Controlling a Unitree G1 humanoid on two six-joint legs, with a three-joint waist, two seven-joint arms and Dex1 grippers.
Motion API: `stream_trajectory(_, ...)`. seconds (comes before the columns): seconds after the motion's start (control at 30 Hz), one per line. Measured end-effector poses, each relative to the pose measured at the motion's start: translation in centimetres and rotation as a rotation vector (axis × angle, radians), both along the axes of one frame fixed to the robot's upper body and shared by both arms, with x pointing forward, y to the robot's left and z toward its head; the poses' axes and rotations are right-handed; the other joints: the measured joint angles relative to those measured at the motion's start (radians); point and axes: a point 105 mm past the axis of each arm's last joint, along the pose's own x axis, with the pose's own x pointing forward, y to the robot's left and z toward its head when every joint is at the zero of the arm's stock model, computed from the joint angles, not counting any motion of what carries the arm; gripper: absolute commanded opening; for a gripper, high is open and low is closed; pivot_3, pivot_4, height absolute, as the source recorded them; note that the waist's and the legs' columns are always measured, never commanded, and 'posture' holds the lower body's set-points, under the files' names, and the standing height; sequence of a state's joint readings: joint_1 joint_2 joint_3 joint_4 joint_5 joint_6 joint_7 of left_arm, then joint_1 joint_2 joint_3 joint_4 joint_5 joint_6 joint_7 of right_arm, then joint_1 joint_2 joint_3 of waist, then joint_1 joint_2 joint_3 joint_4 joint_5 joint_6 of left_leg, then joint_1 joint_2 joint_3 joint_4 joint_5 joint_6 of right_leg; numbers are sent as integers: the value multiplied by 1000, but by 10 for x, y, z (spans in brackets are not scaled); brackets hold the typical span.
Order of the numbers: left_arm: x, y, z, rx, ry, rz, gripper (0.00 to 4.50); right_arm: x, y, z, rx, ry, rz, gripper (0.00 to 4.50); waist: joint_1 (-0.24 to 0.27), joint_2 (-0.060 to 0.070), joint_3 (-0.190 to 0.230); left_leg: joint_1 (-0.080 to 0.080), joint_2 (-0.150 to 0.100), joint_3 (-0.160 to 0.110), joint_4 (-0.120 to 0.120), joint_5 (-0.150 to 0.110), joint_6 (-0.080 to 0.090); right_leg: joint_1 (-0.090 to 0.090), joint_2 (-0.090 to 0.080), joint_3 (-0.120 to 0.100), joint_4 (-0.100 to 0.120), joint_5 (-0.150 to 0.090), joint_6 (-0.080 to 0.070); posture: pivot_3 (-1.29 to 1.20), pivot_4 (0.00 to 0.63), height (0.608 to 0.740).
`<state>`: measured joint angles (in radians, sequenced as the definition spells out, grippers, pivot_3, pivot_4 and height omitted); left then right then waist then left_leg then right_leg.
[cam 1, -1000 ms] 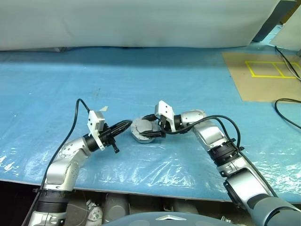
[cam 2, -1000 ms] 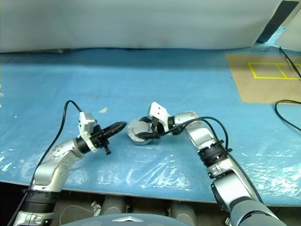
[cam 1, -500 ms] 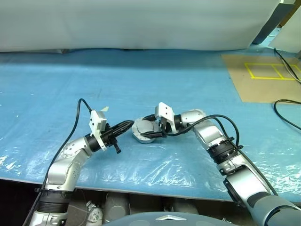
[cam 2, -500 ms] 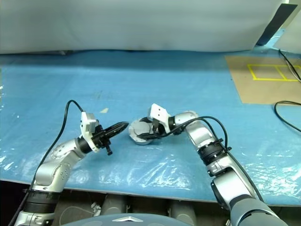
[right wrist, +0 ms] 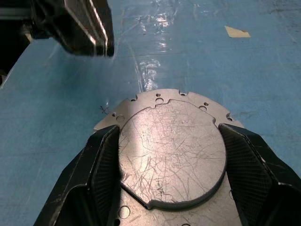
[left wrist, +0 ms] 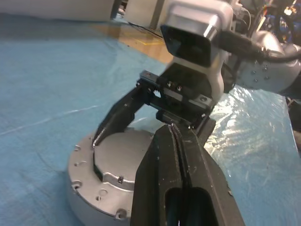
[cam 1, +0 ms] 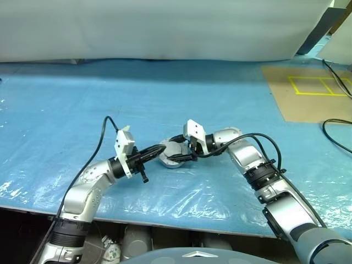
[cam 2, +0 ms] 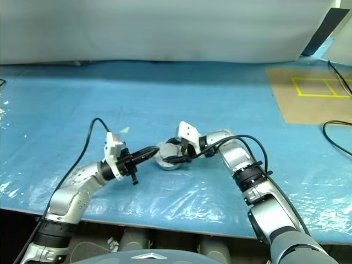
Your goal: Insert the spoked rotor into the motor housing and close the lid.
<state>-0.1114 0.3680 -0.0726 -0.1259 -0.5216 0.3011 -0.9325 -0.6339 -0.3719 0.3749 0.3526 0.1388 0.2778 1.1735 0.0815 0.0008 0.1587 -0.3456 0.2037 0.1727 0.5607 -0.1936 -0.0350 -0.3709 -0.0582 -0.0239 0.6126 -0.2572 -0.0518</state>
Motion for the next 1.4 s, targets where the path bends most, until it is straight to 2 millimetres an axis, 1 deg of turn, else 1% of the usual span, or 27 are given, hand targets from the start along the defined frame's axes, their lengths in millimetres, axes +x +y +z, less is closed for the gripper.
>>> stream_trajectory(0.13, 3, -1, 3, -5, -6, -2, 0, 3, -10, 9, 70, 130, -64, 2980, 2, 0, 0, -6, 0, 0, -1, 0, 0, -6, 0, 0, -1, 0, 0, 0, 150, 740)
stream_trajectory(0.23, 3, -2, 4, -7, -11, -5, 0, -4, -16, 11, 56, 122, -43, 2980, 2, 0, 0, -10, 1, 0, -3, 2, -3, -11, 1, -1, -1, 0, 0, 0, 150, 740)
stream_trajectory(0.37, 3, -4, 4, -14, -9, -8, 0, -12, -16, 11, 40, 95, -15, 2980, -7, 0, 0, -17, 2, 0, -3, 3, -2, -19, 3, -1, 0, 1, 1, 0, 150, 740)
stream_trajectory(0.5, 1, -5, 4, -17, -7, -13, 0, -12, -15, 10, 49, 107, -27, 2980, -13, 0, 0, -17, 2, 0, -3, 3, -4, -19, 3, -1, 1, 1, 0, 0, 150, 740)
stream_trajectory(0.6, -1, -5, 3, -17, 0, -11, 0, -5, -16, 10, 94, 156, -86, 2980, -13, 0, 0, -16, 2, 0, -3, 3, -4, -19, 3, -1, 1, 0, 0, 0, 150, 740)
stream_trajectory(0.7, -2, -5, 2, -21, 6, -10, 0, 0, -13, 9, 119, 160, -125, 2980, -14, 0, 0, -15, 2, 1, -1, 3, -3, -18, 3, -1, 2, 0, 0, 0, 150, 740)
stream_trajectory(0.9, -4, -7, 4, -25, -2, -7, 0, 1, 0, 3, 87, 33, -118, 2980, -19, -1, 0, -4, 3, 1, -1, 0, 0, -11, 3, 1, 4, 0, 0, 0, 150, 740)
stream_trajectory(1.03, -4, -7, 4, -27, -1, -8, 0, 5, 6, 3, 75, -50, -121, 2980, -21, -1, 0, -3, 2, 1, -1, 0, 0, -11, 3, 1, 4, 0, 0, 0, 150, 740)
stream_trajectory(1.2, -3, -9, 6, -32, -7, -13, 0, 8, 6, 3, 40, -120, -92, 2980, -25, -1, 0, -4, 2, 1, -1, 0, 0, -12, 2, 2, 4, 1, 0, 0, 150, 740)
stream_trajectory(1.27, -3, -10, 6, -36, -8, -16, 0, 13, 6, 5, 34, -125, -106, 2980, -26, -1, 0, -4, 2, 2, -1, 0, 0, -12, 2, 2, 4, 1, 0, 0, 150, 740)
stream_trajectory(1.4, -5, -15, 6, -47, -3, -27, 0, 33, 2, 9, 59, -72, -234, 2980, -27, -1, 0, -4, 2, 2, -1, 0, 0, -11, 2, 2, 4, 1, -1, 0, 150, 740)
